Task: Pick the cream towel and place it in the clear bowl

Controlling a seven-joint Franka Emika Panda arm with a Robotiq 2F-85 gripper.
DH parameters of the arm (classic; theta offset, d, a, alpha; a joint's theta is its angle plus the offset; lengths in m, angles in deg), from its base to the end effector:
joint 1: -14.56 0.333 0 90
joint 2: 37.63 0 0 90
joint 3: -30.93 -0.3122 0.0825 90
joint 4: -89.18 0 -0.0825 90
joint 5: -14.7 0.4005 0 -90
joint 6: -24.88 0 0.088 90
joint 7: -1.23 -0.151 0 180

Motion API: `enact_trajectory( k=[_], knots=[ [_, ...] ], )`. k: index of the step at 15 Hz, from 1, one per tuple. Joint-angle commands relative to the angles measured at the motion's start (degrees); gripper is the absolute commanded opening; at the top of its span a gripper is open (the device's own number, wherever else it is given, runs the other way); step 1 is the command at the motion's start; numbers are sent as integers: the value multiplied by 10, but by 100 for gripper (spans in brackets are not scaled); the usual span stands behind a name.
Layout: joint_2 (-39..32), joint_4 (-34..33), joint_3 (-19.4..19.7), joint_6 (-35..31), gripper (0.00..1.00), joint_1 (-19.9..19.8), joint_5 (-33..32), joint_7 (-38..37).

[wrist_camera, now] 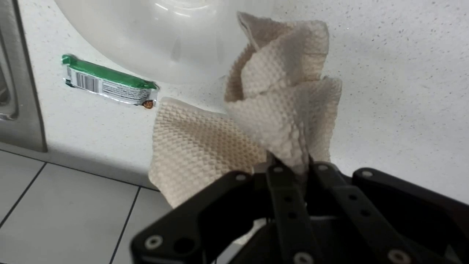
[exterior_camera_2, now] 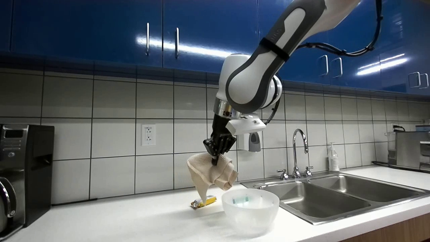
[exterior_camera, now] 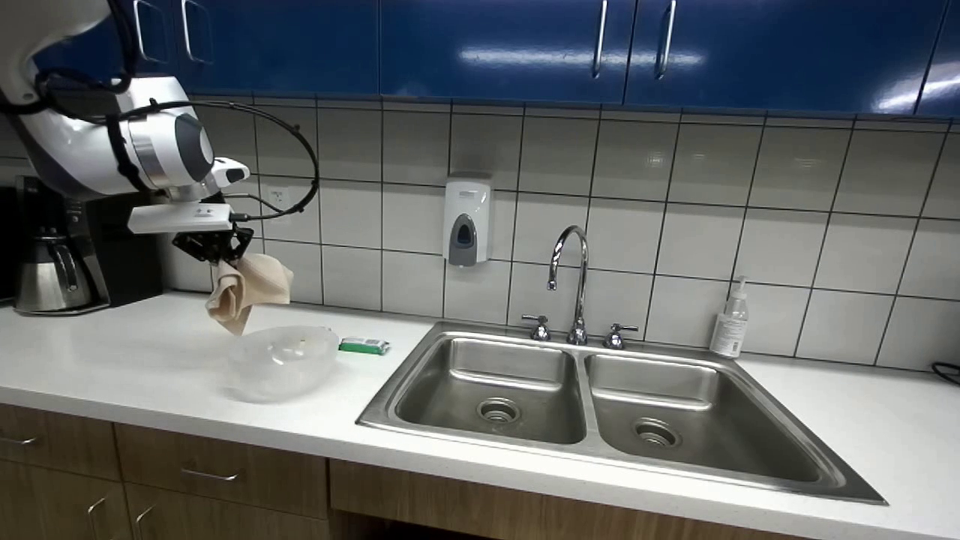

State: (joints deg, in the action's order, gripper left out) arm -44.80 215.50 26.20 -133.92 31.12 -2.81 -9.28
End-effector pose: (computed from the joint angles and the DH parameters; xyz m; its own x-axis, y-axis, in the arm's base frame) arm 0.5668 0.2295 0.3172 0.8009 0.4160 0.4307 0.4000 -0.9069 0.1322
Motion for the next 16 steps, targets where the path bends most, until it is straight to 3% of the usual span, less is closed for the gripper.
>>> enact_trajectory(
  k=[1, 16],
  knots=[
    [43, 44, -5, 6, 2, -26, -2, 13],
    [54, 98, 3, 13, 2, -80, 0, 15]
  ],
)
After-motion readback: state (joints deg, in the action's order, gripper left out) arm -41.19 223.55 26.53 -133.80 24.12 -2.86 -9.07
